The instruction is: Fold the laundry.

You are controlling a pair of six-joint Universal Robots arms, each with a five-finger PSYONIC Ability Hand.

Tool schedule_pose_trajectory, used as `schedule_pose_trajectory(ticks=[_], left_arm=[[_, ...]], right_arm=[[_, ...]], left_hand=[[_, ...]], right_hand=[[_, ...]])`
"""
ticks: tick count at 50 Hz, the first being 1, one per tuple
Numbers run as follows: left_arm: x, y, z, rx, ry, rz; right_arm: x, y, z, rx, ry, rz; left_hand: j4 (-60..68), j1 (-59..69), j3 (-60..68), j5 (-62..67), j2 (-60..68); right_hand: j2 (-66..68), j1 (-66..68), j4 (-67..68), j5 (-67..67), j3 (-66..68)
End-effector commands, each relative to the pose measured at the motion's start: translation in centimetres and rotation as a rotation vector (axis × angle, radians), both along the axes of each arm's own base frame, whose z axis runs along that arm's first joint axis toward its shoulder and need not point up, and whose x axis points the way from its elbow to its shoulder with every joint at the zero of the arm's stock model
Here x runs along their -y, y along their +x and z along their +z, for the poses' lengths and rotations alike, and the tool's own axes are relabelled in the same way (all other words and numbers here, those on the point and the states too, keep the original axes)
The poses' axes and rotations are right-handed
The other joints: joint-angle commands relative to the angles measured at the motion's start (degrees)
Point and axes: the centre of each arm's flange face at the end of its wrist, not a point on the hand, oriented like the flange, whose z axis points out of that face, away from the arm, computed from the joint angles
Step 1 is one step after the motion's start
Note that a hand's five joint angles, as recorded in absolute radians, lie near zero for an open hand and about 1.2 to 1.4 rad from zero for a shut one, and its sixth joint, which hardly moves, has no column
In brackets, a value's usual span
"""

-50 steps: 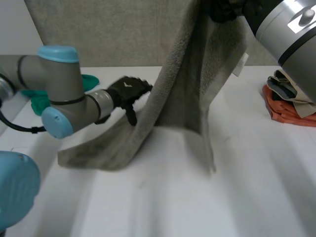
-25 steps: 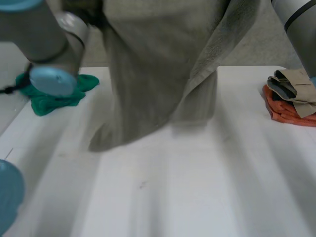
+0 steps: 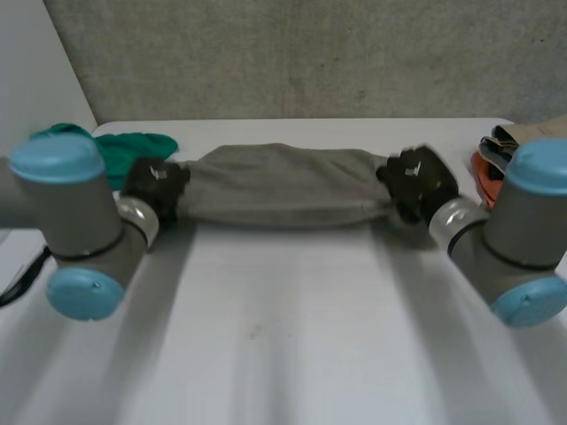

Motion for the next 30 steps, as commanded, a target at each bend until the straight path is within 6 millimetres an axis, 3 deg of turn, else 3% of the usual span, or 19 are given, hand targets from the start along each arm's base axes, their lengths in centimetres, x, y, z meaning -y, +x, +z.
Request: schedule_pose_trajectory(ticks=[1, 5, 12, 23, 30], left_arm=[[0.6, 0.5, -3.8, 0.043, 0.120, 0.023], [1.4, 1.6, -2.9, 0.009, 0.117, 0.049], [1.3, 3.7, -1.7, -0.067, 0.137, 0.053], [1.6, 5.9, -3.3, -0.003, 0.200, 0.052], [2.2, 7.1, -4.7, 0.062, 0.237, 0.068]], right_arm=[[-0.5, -0.3, -3.9, -0.061, 0.081, -0.028], [-0.8, -0.4, -4.3, -0.049, 0.103, -0.037], [-1.4, -0.2, -4.1, -0.037, 0.107, -0.027], [-0.7, -0.5, -2.8, 0.012, 0.092, -0.052], [-0.8, -0.4, -2.8, 0.014, 0.097, -0.051]], left_hand=[[-11.5, -9.7, -11.0, -9.1, -11.4], [-38.6, -36.8, -38.1, -36.2, -38.6], [-52.0, -50.1, -51.5, -49.5, -51.9], [-50.0, -48.1, -49.5, -47.6, -49.9], [-40.2, -38.4, -39.7, -37.8, -40.2]], right_hand=[[12.7, 15.7, 11.3, 13.5, 12.0], [12.7, 15.7, 11.3, 13.5, 12.0], [12.7, 15.7, 11.3, 13.5, 12.0], [12.7, 15.7, 11.3, 13.5, 12.0], [12.7, 15.7, 11.3, 13.5, 12.0]])
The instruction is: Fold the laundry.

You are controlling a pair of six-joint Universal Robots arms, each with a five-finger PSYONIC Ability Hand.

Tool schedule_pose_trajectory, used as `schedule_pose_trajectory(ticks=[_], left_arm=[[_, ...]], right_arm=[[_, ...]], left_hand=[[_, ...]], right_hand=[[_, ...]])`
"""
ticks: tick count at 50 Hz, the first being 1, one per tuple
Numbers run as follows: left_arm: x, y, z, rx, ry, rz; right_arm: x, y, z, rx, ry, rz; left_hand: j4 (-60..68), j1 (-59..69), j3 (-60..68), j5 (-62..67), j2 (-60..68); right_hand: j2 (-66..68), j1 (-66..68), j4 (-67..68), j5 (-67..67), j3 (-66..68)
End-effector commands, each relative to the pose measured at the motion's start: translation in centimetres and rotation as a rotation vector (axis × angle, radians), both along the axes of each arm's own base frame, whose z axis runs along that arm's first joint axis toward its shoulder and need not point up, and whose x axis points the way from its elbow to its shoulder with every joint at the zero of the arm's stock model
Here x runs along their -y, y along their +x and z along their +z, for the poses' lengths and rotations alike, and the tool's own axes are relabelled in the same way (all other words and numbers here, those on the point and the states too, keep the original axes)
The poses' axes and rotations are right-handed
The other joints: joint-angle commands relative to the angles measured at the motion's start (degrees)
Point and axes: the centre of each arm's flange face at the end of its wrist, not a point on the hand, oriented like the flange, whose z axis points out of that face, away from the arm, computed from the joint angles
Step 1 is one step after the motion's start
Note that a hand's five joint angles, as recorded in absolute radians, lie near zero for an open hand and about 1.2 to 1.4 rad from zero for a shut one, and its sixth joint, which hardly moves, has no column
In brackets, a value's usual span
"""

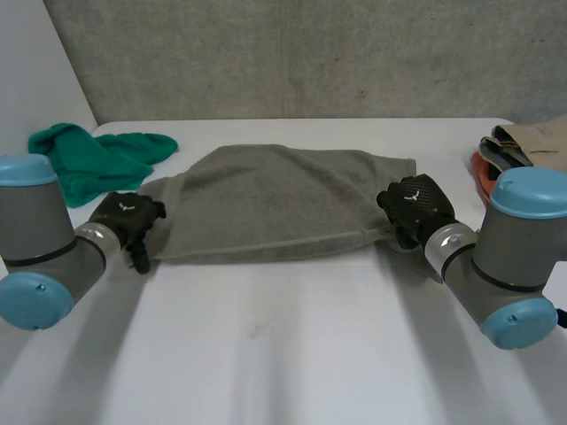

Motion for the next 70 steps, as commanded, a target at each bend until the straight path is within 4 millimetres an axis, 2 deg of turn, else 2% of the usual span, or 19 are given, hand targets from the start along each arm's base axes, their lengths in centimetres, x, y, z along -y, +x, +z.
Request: schedule_pose_trajectory(ticks=[1, 10, 11, 13, 14, 15, 16, 21, 31, 39, 50, 54, 55, 60, 62, 63, 66, 67, 70], left_arm=[[0.9, 1.5, -1.7, 0.081, 0.037, 0.014], [2.7, 1.1, -2.0, 0.082, -0.027, 0.012], [2.9, 1.1, -2.0, 0.078, -0.033, 0.015], [3.2, 1.2, -2.0, 0.073, -0.035, 0.014], [3.3, 1.2, -1.9, 0.073, -0.036, 0.017], [3.3, 1.3, -1.8, 0.072, -0.039, 0.021], [3.4, 1.4, -1.6, 0.067, -0.040, 0.028], [3.4, 1.7, -0.1, 0.039, -0.067, 0.048], [3.4, 2.0, 1.8, -0.009, -0.102, 0.064], [3.5, 1.6, 2.3, -0.012, -0.120, 0.056], [3.6, 1.3, 4.0, -0.027, -0.157, 0.058], [3.2, 1.2, 4.5, -0.034, -0.162, 0.055], [2.9, 1.1, 4.8, -0.032, -0.161, 0.052], [0.7, 1.3, 5.4, 0.010, -0.099, 0.040], [-0.5, 1.4, 5.6, 0.047, -0.064, 0.027], [-2.2, 1.6, 6.0, 0.092, -0.016, 0.007], [-5.6, 2.3, 6.8, 0.194, 0.062, -0.046], [-6.4, 2.4, 6.9, 0.219, 0.080, -0.063], [-8.8, 3.2, 7.0, 0.322, 0.137, -0.128]], right_arm=[[-0.1, 0.1, -0.1, 0.003, 0.006, 0.001], [-0.4, 0.2, -0.2, 0.004, 0.012, 0.007], [-0.4, 0.2, -0.2, 0.004, 0.012, 0.007], [-0.3, 0.1, -0.3, 0.002, 0.016, 0.002], [-0.3, 0.1, -0.3, 0.003, 0.017, 0.000], [-0.3, 0.0, -0.3, 0.004, 0.019, -0.002], [-0.2, 0.0, -0.2, 0.009, 0.023, -0.005], [0.2, -1.0, -0.1, 0.035, 0.093, -0.042], [0.6, -3.5, 0.2, 0.201, 0.395, -0.156], [0.0, -4.2, -1.2, 0.294, 0.465, -0.201], [0.2, -2.9, -2.7, 0.371, 0.441, -0.268], [0.7, -2.5, -3.5, 0.367, 0.444, -0.308], [1.0, -2.6, -3.5, 0.369, 0.434, -0.331], [-0.1, -3.6, -3.0, 0.301, 0.421, -0.392], [-0.5, -4.1, -1.4, 0.242, 0.359, -0.363], [-0.9, -5.0, 0.6, 0.149, 0.278, -0.324], [-2.3, -6.2, 2.6, -0.065, 0.187, -0.242], [-3.6, -6.9, 2.8, -0.219, 0.163, -0.183], [-5.7, -8.1, 2.0, -0.465, 0.189, -0.084]], left_hand=[[10.4, 10.3, 10.5, 10.4, 10.5], [29.7, 29.6, 29.8, 29.7, 29.9], [34.1, 34.0, 34.1, 34.0, 34.2], [58.8, 58.7, 58.8, 58.7, 58.9], [60.5, 60.4, 60.6, 60.5, 60.6], [60.5, 60.4, 60.6, 60.5, 60.7], [60.5, 60.4, 60.6, 60.5, 60.7], [60.5, 60.4, 60.6, 60.5, 60.7], [60.5, 60.4, 60.6, 60.5, 60.7], [60.5, 60.4, 60.6, 60.5, 60.7], [60.5, 60.4, 60.6, 60.5, 60.7], [60.5, 60.4, 60.6, 60.5, 60.7], [60.5, 60.4, 60.6, 60.5, 60.7], [60.5, 60.4, 60.6, 60.5, 60.7], [60.5, 60.4, 60.6, 60.5, 60.7], [60.5, 60.4, 60.6, 60.5, 60.7], [60.5, 60.4, 60.6, 60.5, 60.7], [60.5, 60.4, 60.6, 60.5, 60.7], [60.5, 60.4, 60.6, 60.5, 60.7]], right_hand=[[12.7, 15.7, 11.3, 12.9, 12.0], [12.7, 15.7, 11.3, 12.9, 12.0], [12.7, 15.7, 11.3, 12.9, 12.0], [12.7, 15.7, 11.3, 12.9, 12.0], [12.7, 15.7, 11.3, 12.9, 12.0], [12.7, 15.7, 11.3, 12.9, 12.0], [1.7, 4.7, 0.3, 1.9, 0.9], [-16.9, -13.9, -18.3, -16.7, -17.6], [-34.1, -31.1, -35.4, -33.9, -34.8], [-34.1, -31.1, -35.5, -33.9, -34.8], [-31.8, -28.7, -33.1, -31.5, -32.5], [-17.4, -14.3, -18.7, -17.1, -18.1], [12.4, 15.4, 11.0, 12.6, 11.7], [12.7, 15.7, 11.3, 12.9, 12.0], [12.7, 15.7, 11.3, 12.9, 12.0], [12.7, 15.7, 11.3, 12.9, 12.0], [12.7, 15.7, 11.3, 12.9, 12.0], [12.7, 15.7, 11.3, 12.9, 12.0], [12.7, 15.7, 11.3, 12.9, 12.0]])
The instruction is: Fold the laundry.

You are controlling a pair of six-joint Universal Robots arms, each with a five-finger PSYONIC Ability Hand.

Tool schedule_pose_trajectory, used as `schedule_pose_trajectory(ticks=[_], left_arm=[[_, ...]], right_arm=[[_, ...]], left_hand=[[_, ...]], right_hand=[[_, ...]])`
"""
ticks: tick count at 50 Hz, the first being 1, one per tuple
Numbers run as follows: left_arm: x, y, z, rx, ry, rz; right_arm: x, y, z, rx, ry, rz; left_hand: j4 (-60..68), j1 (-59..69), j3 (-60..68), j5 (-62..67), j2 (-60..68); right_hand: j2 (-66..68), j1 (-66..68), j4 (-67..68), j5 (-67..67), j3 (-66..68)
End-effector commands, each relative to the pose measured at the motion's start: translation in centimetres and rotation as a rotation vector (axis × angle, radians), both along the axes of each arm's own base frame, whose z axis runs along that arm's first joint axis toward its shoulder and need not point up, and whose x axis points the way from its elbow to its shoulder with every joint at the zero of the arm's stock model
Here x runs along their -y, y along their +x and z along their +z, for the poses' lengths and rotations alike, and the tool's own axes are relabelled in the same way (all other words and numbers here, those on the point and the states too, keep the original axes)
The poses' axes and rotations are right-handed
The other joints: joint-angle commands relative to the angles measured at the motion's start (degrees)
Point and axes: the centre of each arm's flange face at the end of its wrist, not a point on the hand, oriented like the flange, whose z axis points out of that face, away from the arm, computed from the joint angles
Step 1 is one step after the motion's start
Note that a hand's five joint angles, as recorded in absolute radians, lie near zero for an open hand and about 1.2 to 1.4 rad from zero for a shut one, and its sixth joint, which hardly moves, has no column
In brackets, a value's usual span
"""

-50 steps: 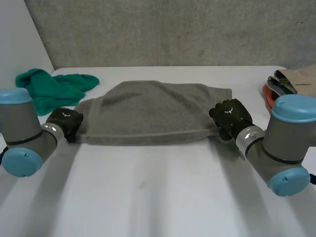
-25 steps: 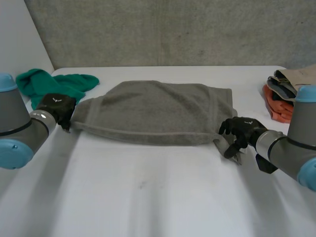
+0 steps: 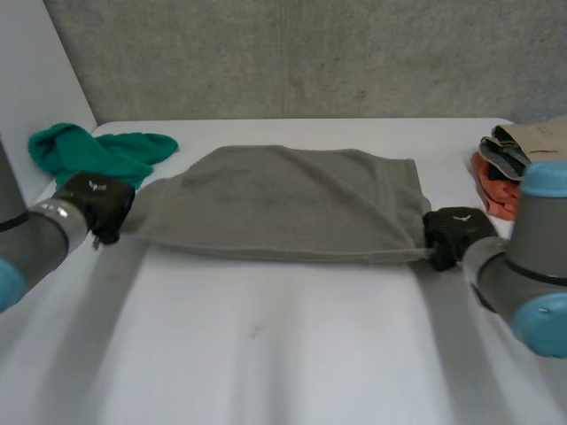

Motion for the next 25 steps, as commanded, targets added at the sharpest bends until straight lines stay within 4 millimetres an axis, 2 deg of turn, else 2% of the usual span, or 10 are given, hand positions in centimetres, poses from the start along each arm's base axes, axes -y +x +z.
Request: schedule_pose_trajectory(ticks=[1, 4, 7, 11, 15, 19, 20, 22, 23, 25], left_arm=[[-6.6, 1.6, 0.7, 0.239, 0.171, -0.131], [-7.8, 2.1, -0.2, 0.310, 0.235, -0.184], [-8.0, 2.2, -0.7, 0.358, 0.260, -0.216], [-6.4, 1.9, -1.0, 0.402, 0.237, -0.235], [-3.7, -0.2, -0.2, 0.381, 0.129, -0.246], [0.2, -2.8, 2.7, 0.295, -0.063, -0.219], [2.1, -3.7, 4.7, 0.239, -0.166, -0.190], [3.7, -4.5, 7.2, 0.170, -0.277, -0.160], [5.1, -5.2, 9.9, 0.094, -0.389, -0.130], [6.5, -5.5, 13.2, 0.006, -0.533, -0.093]], right_arm=[[-5.5, -3.9, 1.2, -0.654, 0.032, 0.367], [-6.5, -4.9, 0.9, -0.767, 0.092, 0.435], [-5.9, -5.0, 1.3, -0.760, 0.080, 0.407], [-4.5, -4.5, 1.6, -0.737, 0.058, 0.388], [-2.5, -3.3, 2.0, -0.723, 0.000, 0.390], [0.9, -1.4, 3.5, -0.707, -0.129, 0.369], [2.7, -0.6, 4.9, -0.689, -0.210, 0.335], [4.6, 0.3, 6.9, -0.659, -0.313, 0.288], [5.6, 0.7, 8.2, -0.639, -0.374, 0.259], [8.4, 1.7, 13.1, -0.547, -0.593, 0.150]], left_hand=[[11.6, 13.9, 12.1, 13.3, 11.7], [11.6, 13.9, 12.1, 13.3, 11.7], [11.6, 13.9, 12.1, 13.3, 11.7], [11.6, 13.9, 12.1, 13.3, 11.7], [11.6, 13.9, 12.1, 13.3, 11.7], [11.6, 13.9, 12.1, 13.3, 11.7], [11.6, 13.9, 12.1, 13.3, 11.7], [11.6, 13.9, 12.1, 13.3, 11.7], [11.6, 13.9, 12.1, 13.3, 11.7], [11.6, 13.9, 12.1, 13.3, 11.7]], right_hand=[[12.8, 14.8, 11.6, 12.9, 12.4], [12.8, 14.8, 11.6, 12.9, 12.4], [12.8, 14.8, 11.6, 12.9, 12.4], [12.8, 14.8, 11.6, 12.9, 12.4], [12.8, 14.8, 11.6, 12.9, 12.4], [12.8, 14.8, 11.6, 12.9, 12.4], [12.8, 14.8, 11.6, 12.9, 12.4], [12.8, 14.8, 11.6, 12.9, 12.4], [12.8, 14.8, 11.6, 12.9, 12.4], [12.8, 14.8, 11.6, 12.9, 12.4]])
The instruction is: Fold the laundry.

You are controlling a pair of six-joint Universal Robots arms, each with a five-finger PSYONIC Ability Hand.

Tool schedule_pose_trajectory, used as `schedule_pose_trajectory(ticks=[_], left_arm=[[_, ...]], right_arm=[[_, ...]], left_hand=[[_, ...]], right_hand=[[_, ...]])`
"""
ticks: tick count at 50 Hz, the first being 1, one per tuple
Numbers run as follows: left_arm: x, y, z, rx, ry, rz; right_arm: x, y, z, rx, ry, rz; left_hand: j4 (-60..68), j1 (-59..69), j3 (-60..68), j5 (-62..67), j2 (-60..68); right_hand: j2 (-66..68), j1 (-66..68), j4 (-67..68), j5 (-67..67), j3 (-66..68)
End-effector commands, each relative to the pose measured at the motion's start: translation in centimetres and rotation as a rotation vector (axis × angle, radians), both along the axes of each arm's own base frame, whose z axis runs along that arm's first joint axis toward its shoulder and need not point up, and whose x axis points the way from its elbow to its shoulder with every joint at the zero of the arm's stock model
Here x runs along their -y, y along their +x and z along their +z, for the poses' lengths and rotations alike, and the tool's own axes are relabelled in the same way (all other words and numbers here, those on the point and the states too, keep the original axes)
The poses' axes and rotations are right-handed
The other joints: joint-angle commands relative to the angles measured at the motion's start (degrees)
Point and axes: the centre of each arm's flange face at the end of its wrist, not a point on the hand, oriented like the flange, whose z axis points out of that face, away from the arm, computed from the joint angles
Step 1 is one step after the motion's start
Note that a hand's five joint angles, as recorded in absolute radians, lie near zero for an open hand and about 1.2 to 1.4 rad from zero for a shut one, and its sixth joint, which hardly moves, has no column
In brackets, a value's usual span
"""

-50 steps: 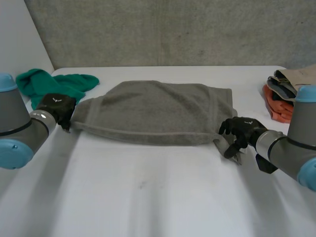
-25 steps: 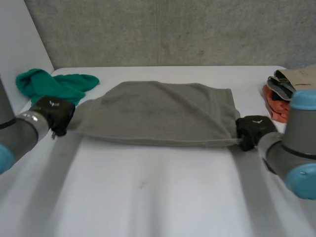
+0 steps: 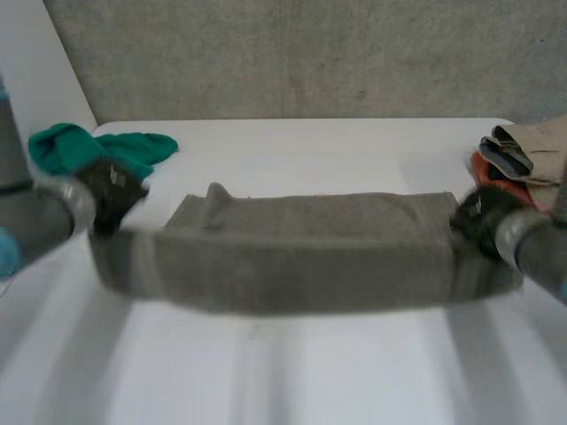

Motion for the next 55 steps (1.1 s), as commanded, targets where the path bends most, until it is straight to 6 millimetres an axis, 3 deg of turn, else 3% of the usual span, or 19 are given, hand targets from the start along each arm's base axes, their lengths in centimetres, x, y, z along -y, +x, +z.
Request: schedule_pose_trajectory(ticks=[1, 2, 6, 10, 13, 21, 25, 26, 29, 31, 32, 33, 36, 37, 42, 55], left_arm=[[6.5, -3.0, 12.1, -0.381, -0.520, 0.036], [7.2, -2.7, 16.1, -0.503, -0.678, 0.050], [7.0, -1.3, 24.1, -0.785, -1.018, 0.044], [6.7, -1.2, 26.0, -0.885, -1.105, 0.012], [6.8, -1.4, 25.4, -0.873, -1.075, 0.005], [9.5, 0.1, 20.1, -0.805, -0.935, 0.098], [10.4, 0.0, 16.3, -0.774, -0.835, 0.109], [10.6, -0.4, 14.5, -0.760, -0.779, 0.097], [10.4, -1.4, 11.3, -0.737, -0.673, 0.073], [9.8, -2.4, 7.7, -0.720, -0.545, 0.059], [9.5, -2.9, 6.4, -0.716, -0.496, 0.052], [8.8, -3.7, 4.2, -0.715, -0.417, 0.046], [7.8, -4.8, 1.3, -0.712, -0.312, 0.047], [7.4, -5.3, 0.0, -0.717, -0.266, 0.055], [6.3, -6.1, -2.4, -0.746, -0.132, 0.103], [4.8, -9.5, -4.2, -0.837, 0.059, 0.119]], right_arm=[[7.9, 3.3, 10.9, 0.279, -0.523, -0.026], [9.0, 3.6, 14.5, 0.391, -0.683, -0.033], [9.9, 3.5, 20.6, 0.665, -0.978, -0.005], [9.3, 3.5, 23.4, 0.849, -1.122, 0.068], [9.3, 3.4, 22.9, 0.856, -1.104, 0.075], [9.9, 4.4, 19.4, 0.821, -0.977, 0.078], [10.3, 5.0, 16.1, 0.777, -0.846, 0.049], [10.2, 5.3, 14.5, 0.749, -0.783, 0.038], [9.6, 5.9, 12.5, 0.706, -0.699, 0.034], [8.6, 6.6, 11.6, 0.683, -0.649, 0.042], [8.3, 6.9, 11.6, 0.684, -0.646, 0.049], [8.0, 7.1, 11.8, 0.689, -0.647, 0.057], [6.4, 8.0, 13.5, 0.718, -0.676, 0.093], [5.7, 8.4, 14.3, 0.734, -0.689, 0.110], [2.9, 9.3, 17.3, 0.773, -0.727, 0.166], [-5.9, 10.5, 23.7, 0.852, -0.769, 0.349]], left_hand=[[11.4, 13.9, 11.9, 13.3, 11.4], [11.4, 13.9, 11.9, 13.3, 11.4], [11.4, 13.9, 11.9, 13.3, 11.4], [11.4, 13.9, 11.9, 13.3, 11.4], [11.4, 13.9, 11.9, 13.3, 11.4], [11.4, 13.9, 11.9, 13.3, 11.4], [11.4, 13.9, 11.9, 13.3, 11.4], [11.4, 13.9, 11.9, 13.3, 11.4], [11.4, 13.9, 11.9, 13.3, 11.4], [10.2, 12.8, 10.7, 12.2, 10.3], [-2.6, 0.0, -2.1, -0.6, -2.5], [-31.5, -29.0, -31.0, -29.6, -31.5], [-58.5, -56.0, -58.0, -56.6, -58.5], [-58.6, -56.1, -58.1, -56.7, -58.6], [-58.6, -56.1, -58.1, -56.7, -58.6], [-58.6, -56.1, -58.1, -56.7, -58.6]], right_hand=[[12.8, 14.8, 11.5, 11.3, 12.2], [12.8, 14.8, 11.5, 11.3, 12.2], [12.8, 14.8, 11.5, 11.3, 12.2], [12.8, 14.8, 11.5, 11.3, 12.2], [12.8, 14.8, 11.5, 11.3, 12.2], [12.8, 14.8, 11.5, 11.3, 12.2], [12.8, 14.8, 11.5, 11.3, 12.2], [12.8, 14.8, 11.5, 11.3, 12.2], [12.8, 14.8, 11.5, 11.3, 12.2], [12.8, 14.8, 11.5, 11.3, 12.2], [12.8, 14.8, 11.5, 11.3, 12.2], [12.8, 14.8, 11.5, 11.3, 12.2], [12.8, 14.8, 11.5, 11.3, 12.2], [12.8, 14.8, 11.5, 11.3, 12.2], [12.8, 14.8, 11.5, 11.3, 12.2], [12.8, 14.8, 11.5, 11.3, 12.2]])
